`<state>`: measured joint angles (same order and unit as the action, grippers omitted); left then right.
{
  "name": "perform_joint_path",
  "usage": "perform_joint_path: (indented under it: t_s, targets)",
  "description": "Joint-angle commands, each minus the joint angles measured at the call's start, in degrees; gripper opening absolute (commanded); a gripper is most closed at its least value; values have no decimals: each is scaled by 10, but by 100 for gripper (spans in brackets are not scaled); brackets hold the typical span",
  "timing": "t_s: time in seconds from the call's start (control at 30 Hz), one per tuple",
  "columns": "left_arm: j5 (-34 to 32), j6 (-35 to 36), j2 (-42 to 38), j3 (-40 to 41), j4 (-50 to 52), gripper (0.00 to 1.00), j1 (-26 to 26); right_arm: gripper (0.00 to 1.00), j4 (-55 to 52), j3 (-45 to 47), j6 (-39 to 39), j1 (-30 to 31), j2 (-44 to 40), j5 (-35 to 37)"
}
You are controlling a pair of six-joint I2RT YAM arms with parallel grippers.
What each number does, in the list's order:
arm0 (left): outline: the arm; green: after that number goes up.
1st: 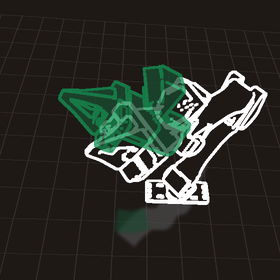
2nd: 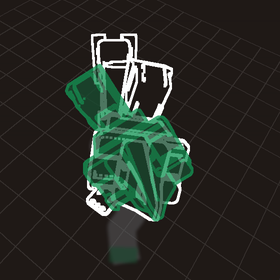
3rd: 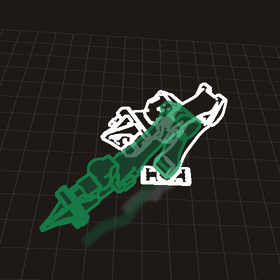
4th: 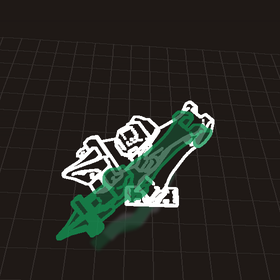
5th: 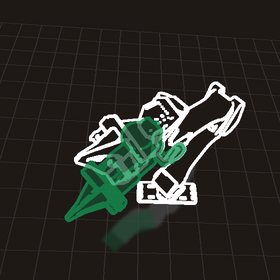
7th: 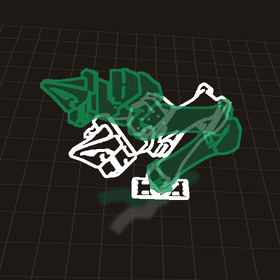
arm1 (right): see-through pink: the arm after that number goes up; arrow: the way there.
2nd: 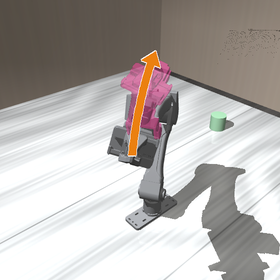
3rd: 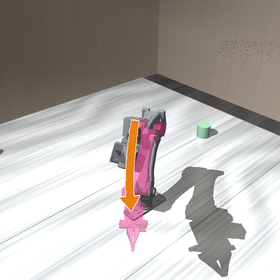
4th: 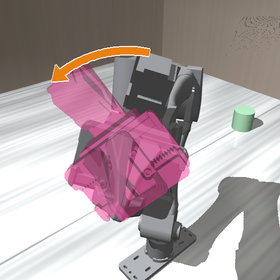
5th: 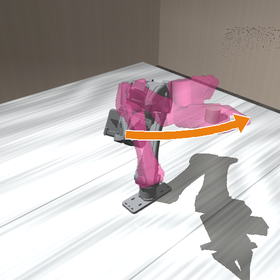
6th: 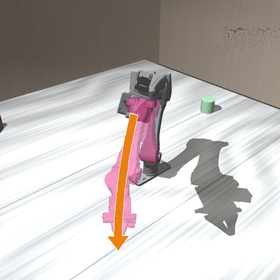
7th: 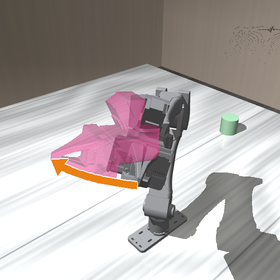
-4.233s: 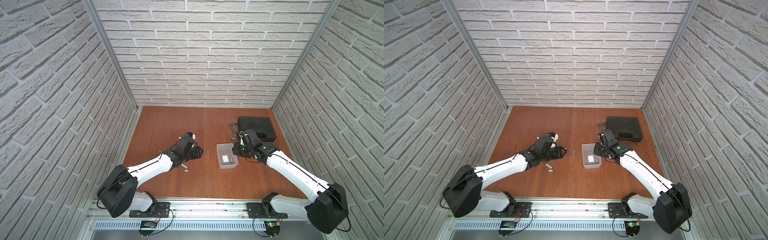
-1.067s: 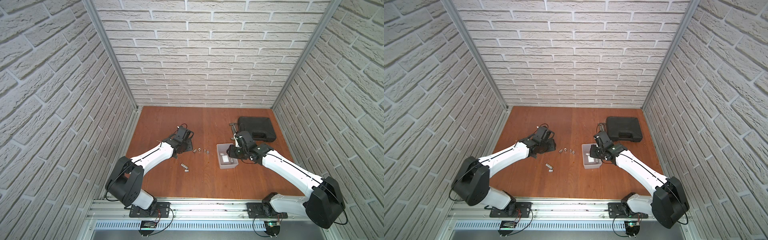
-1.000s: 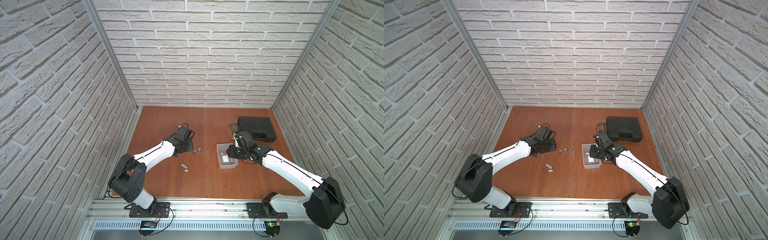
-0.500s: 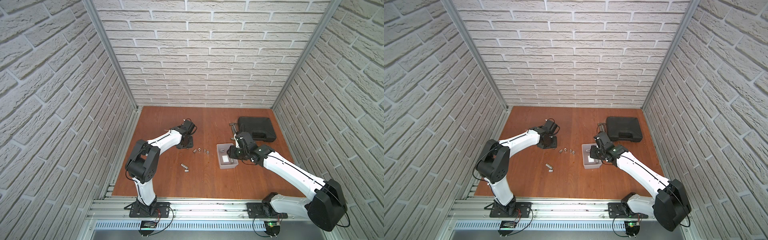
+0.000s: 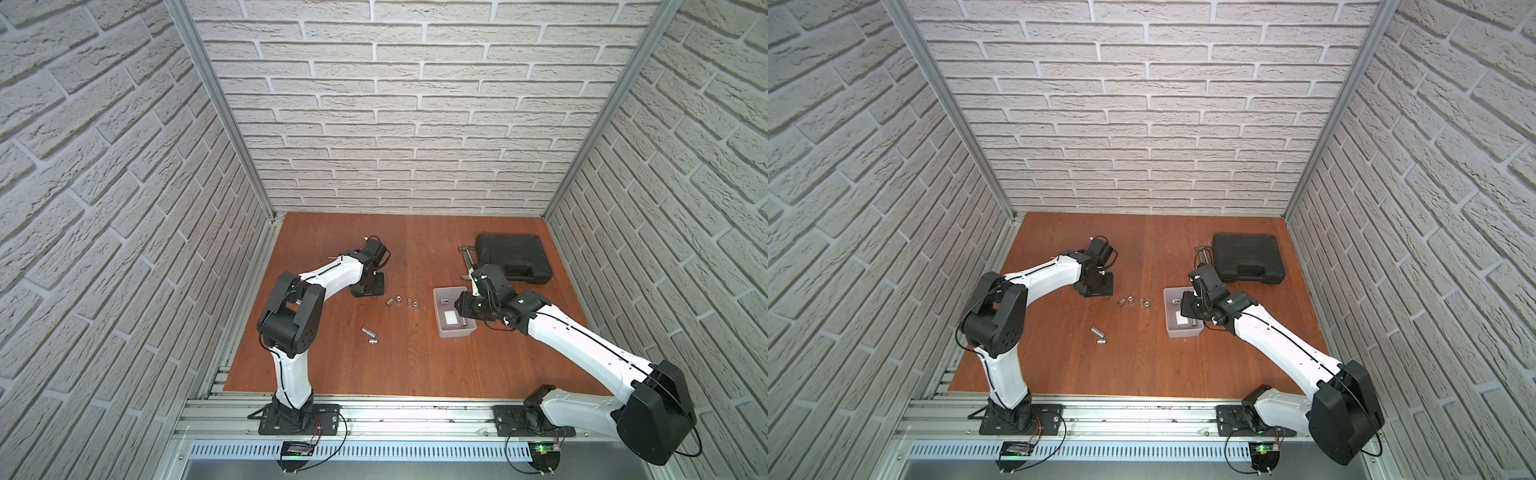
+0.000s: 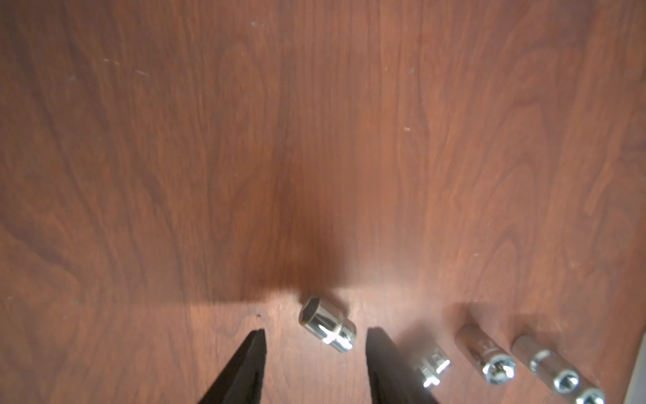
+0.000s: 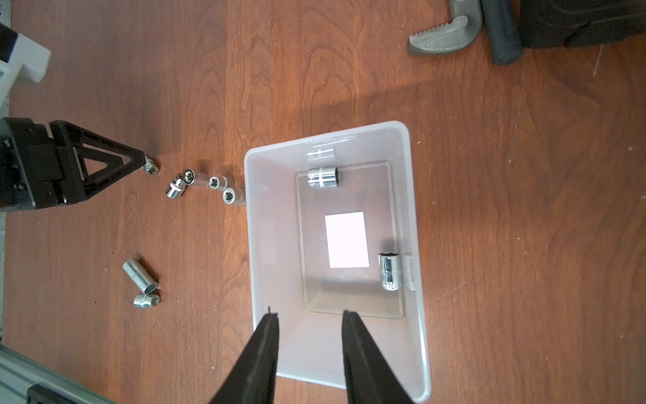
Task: Put the socket on the desktop into the storage box
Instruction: Pick up the socket head at the center of the board.
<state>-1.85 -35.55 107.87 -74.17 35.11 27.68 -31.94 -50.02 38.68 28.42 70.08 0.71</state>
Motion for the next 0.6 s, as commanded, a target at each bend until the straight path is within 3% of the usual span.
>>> perform_joint_path:
  t_s: [0.0, 0.57]
  targets:
    - [15, 9, 14, 4, -4, 51, -4, 36, 9, 2, 3, 6, -6, 11]
    - [11, 14, 35, -7, 0, 48, -4, 36, 6, -1, -1, 6, -3, 11]
